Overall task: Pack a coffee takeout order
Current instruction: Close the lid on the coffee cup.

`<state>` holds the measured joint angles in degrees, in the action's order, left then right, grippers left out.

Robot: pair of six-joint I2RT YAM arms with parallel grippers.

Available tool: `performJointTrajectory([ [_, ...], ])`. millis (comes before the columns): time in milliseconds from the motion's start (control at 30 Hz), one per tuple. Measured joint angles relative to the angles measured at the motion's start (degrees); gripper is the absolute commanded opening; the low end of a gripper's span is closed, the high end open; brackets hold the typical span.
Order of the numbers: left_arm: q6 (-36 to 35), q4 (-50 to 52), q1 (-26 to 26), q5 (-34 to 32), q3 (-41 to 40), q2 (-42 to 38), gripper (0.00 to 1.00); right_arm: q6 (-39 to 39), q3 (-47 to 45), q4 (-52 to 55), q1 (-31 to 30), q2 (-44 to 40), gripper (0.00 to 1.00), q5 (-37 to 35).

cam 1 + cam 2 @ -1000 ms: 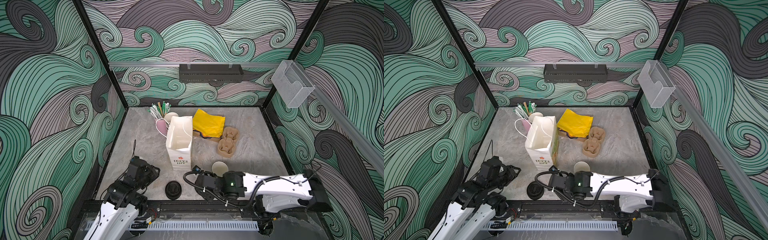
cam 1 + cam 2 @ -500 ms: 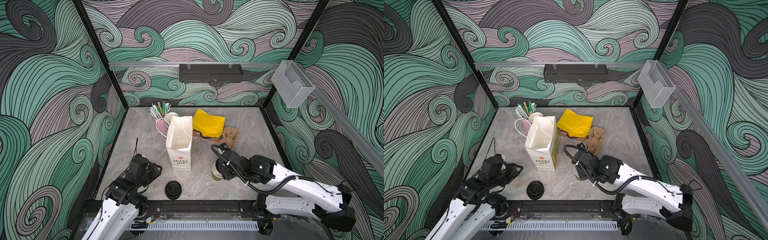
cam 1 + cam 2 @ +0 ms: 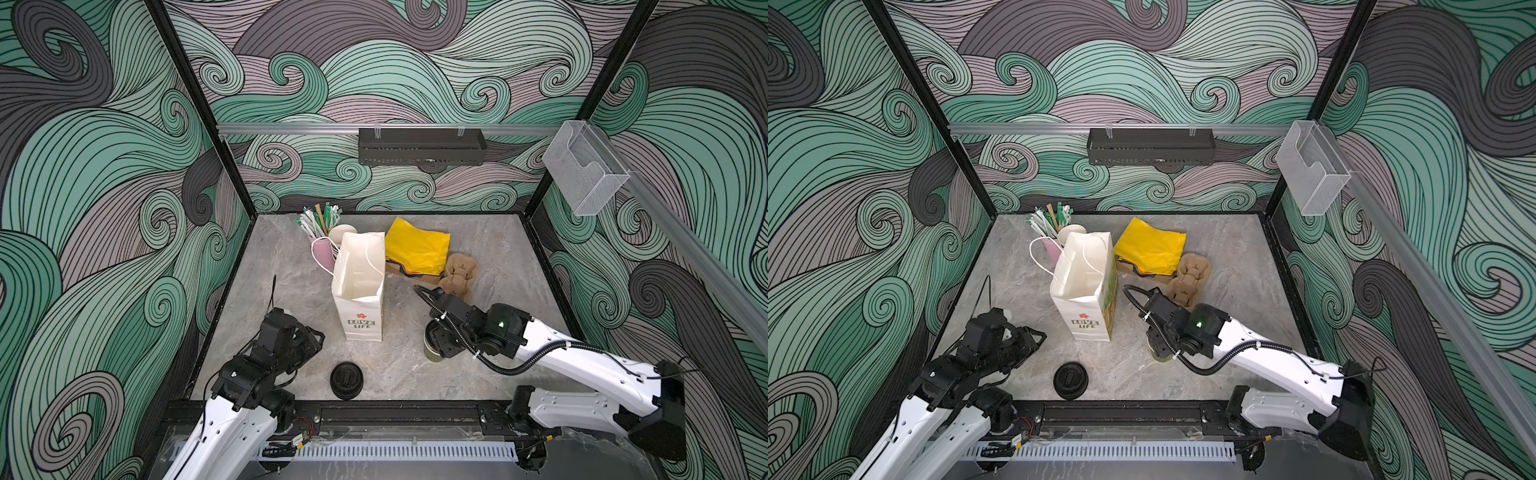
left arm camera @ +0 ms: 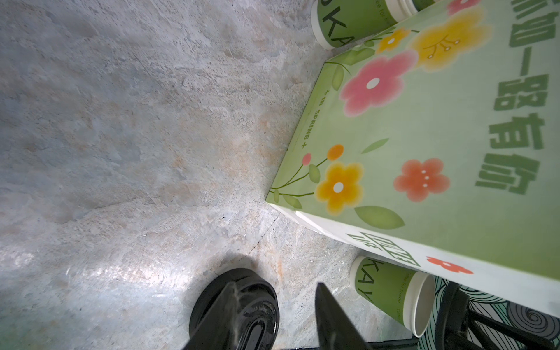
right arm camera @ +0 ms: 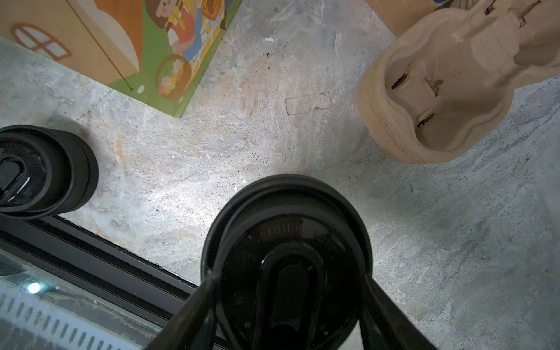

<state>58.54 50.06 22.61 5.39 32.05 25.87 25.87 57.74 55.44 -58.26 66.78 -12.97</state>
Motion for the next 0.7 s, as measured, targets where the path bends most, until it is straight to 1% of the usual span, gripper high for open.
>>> performJointTrajectory([
  [700, 0.0, 0.13, 0.0, -0.02, -0.07, -1.75, 0.45, -0.22, -1.4, -1.66, 0.0, 1.62, 0.62, 0.42],
])
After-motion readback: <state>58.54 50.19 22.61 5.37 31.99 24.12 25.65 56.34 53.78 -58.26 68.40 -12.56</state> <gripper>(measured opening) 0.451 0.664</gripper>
